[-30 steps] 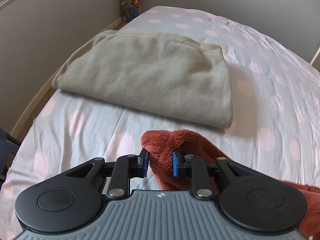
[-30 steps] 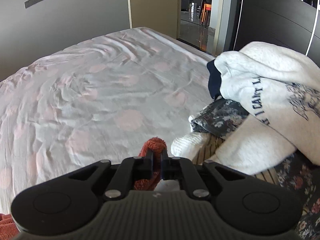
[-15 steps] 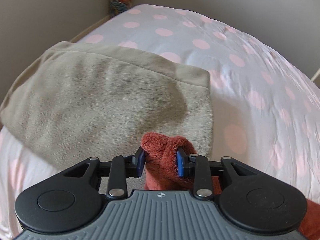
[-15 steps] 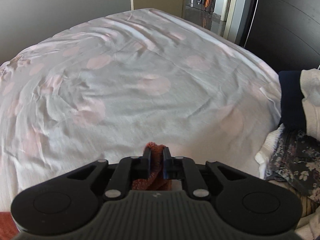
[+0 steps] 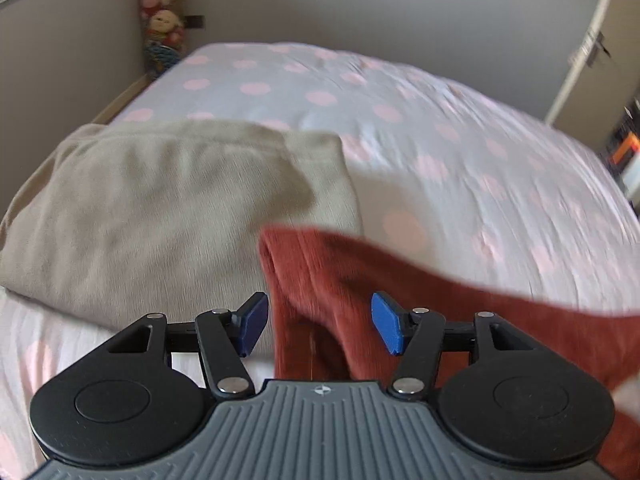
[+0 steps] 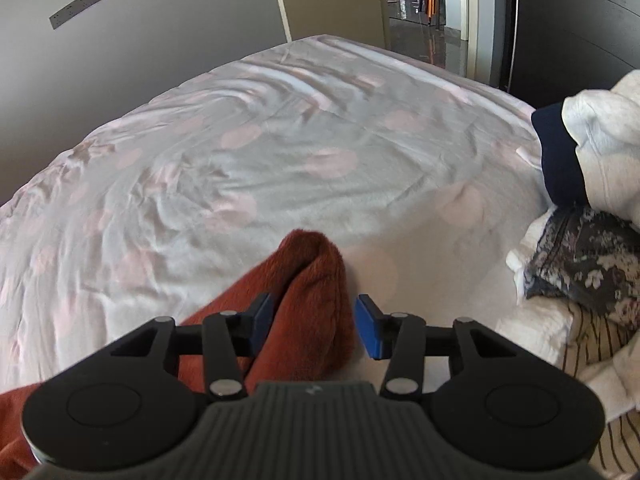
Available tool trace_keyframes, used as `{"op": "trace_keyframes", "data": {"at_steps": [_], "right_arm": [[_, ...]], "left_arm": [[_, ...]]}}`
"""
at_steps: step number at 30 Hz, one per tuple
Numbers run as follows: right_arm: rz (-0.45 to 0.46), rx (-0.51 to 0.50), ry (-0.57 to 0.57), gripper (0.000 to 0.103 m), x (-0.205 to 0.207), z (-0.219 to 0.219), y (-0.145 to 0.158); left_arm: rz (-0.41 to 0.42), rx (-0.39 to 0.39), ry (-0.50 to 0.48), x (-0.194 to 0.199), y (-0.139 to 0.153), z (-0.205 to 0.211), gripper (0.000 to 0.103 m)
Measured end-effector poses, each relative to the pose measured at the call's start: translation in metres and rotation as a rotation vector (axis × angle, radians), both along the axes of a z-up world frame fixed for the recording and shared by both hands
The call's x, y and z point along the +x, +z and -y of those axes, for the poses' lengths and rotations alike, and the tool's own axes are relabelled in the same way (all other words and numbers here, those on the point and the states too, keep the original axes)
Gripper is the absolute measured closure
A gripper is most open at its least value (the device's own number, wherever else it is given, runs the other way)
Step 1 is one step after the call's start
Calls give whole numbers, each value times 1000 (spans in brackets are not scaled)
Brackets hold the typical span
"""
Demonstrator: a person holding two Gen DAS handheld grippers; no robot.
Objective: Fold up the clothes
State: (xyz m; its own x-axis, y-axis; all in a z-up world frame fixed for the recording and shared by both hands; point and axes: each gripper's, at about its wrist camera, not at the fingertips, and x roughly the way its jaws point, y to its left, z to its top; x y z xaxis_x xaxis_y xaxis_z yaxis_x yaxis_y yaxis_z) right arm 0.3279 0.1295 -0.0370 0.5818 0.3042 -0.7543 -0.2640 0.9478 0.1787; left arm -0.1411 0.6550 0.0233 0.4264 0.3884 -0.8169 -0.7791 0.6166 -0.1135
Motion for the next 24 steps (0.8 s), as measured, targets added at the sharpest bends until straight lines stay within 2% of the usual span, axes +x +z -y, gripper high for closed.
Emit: {"op": "trace_keyframes", "data": {"at_steps": [5, 9, 13, 15, 16, 18, 24], "right_arm": [[-84, 43, 43, 52, -61, 16, -16], [-149, 109, 42, 48, -107, 30, -32], [-145, 169, 38, 41, -142, 37, -41], [-120, 165, 53, 41, -151, 35, -42], [-107, 162, 61, 41, -155, 35, -43], [-82, 158, 76, 40, -164, 33, -44], [-46, 103, 108, 39, -175, 23, -49]], "left_arm": [[-78, -60, -95, -6, -38, 38, 47], [-96, -113, -115, -5, -73, 52, 46], [-119, -159, -93, -3, -101, 55, 46], [-125, -193, -81, -4, -109, 57, 65], [-129, -204, -80, -5, -111, 58, 79], [-141, -194, -102, -9, -105, 65, 95], [-149, -132, -106, -52, -70, 84, 97]]}}
